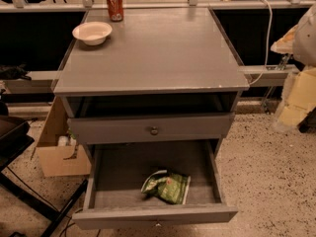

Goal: Pick green jalapeno chip bag from middle drawer and place on counter

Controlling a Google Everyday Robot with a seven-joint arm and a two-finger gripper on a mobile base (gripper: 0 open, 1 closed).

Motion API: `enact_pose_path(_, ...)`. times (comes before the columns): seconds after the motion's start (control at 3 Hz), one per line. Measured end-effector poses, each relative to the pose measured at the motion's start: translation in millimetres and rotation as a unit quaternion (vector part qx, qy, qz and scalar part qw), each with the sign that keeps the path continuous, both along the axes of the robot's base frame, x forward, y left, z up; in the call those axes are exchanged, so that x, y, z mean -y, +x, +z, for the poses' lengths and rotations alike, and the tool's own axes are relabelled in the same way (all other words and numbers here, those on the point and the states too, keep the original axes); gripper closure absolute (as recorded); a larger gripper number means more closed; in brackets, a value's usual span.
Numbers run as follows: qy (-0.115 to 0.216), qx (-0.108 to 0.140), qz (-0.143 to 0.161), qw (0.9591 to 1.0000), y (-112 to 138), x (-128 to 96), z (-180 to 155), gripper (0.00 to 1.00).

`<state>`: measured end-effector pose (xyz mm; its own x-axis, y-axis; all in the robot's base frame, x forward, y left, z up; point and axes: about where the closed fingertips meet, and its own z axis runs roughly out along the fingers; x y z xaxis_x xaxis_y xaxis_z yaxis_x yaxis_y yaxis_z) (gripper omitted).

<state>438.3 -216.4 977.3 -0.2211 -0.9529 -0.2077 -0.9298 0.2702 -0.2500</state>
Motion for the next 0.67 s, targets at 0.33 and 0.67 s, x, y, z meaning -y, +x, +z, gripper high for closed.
enact_pose_path(0.33, 0.005, 0.005, -0.009, 0.9999, 2.7, -3.8, -2.0, 0.00)
enact_pose_path(0.67, 0.026, -0.014, -0.023, 0.9993, -0.5, -10.0, -51.8, 0.00)
